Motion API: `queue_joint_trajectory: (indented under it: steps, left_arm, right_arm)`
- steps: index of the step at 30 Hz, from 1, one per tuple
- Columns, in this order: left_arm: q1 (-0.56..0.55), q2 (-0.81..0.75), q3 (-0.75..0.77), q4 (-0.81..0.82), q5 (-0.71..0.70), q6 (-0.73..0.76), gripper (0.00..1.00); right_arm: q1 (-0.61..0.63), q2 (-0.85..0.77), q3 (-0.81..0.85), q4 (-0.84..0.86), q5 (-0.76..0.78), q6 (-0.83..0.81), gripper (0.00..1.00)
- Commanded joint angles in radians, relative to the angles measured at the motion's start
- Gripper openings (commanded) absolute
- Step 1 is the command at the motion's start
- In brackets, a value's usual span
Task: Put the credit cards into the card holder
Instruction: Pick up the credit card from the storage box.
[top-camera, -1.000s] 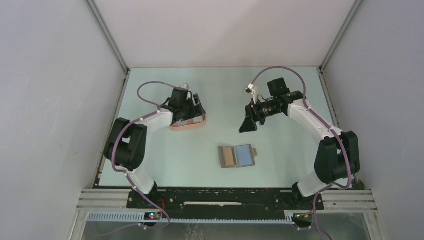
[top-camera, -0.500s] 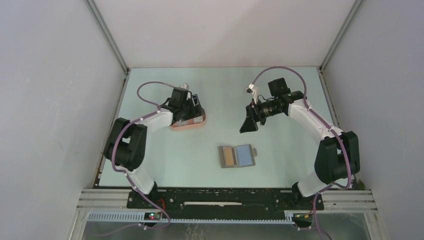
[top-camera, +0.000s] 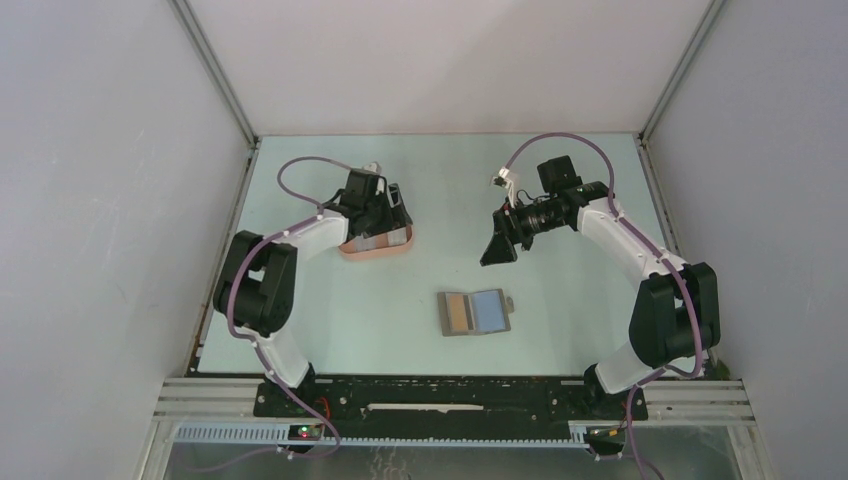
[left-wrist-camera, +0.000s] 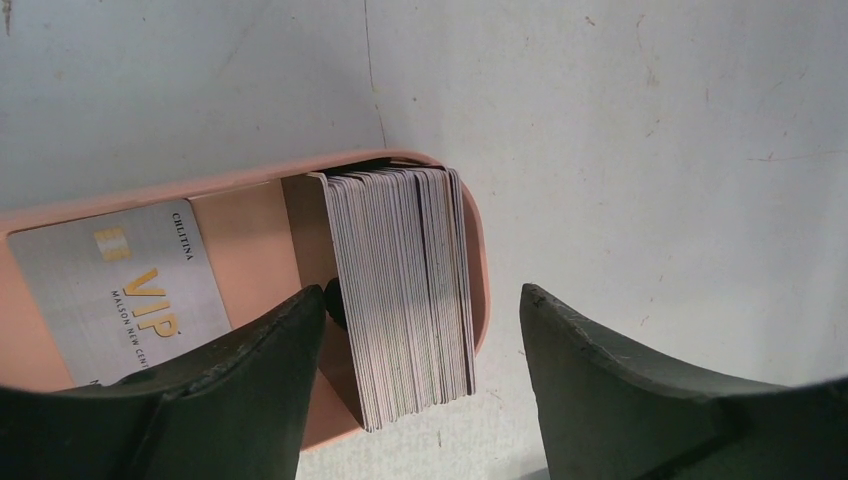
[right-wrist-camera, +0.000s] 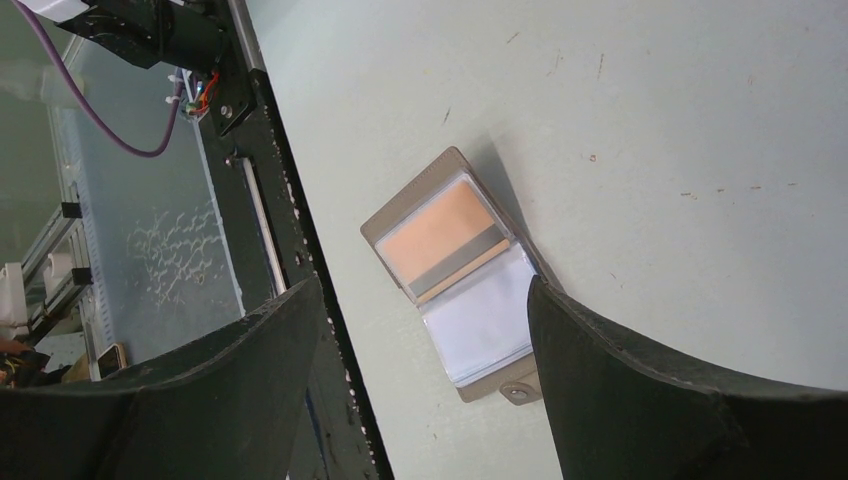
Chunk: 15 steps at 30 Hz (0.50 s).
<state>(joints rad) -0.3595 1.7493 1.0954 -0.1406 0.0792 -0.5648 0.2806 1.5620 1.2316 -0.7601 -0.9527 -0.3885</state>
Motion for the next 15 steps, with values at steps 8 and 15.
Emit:
queue_joint_trajectory:
  steps: [8,15]
  left_arm:
    - [-0.004,0.014,0.077,-0.002,0.017,0.023,0.76]
    - [-0.009,-0.042,0.061,-0.002,0.024,0.021,0.74]
  right_arm:
    - [-0.01,-0.013,0.04,-0.007,-0.025,-0.02,0.84]
    - [-0.011,-0.013,0.04,-0.008,-0.027,-0.021,0.84]
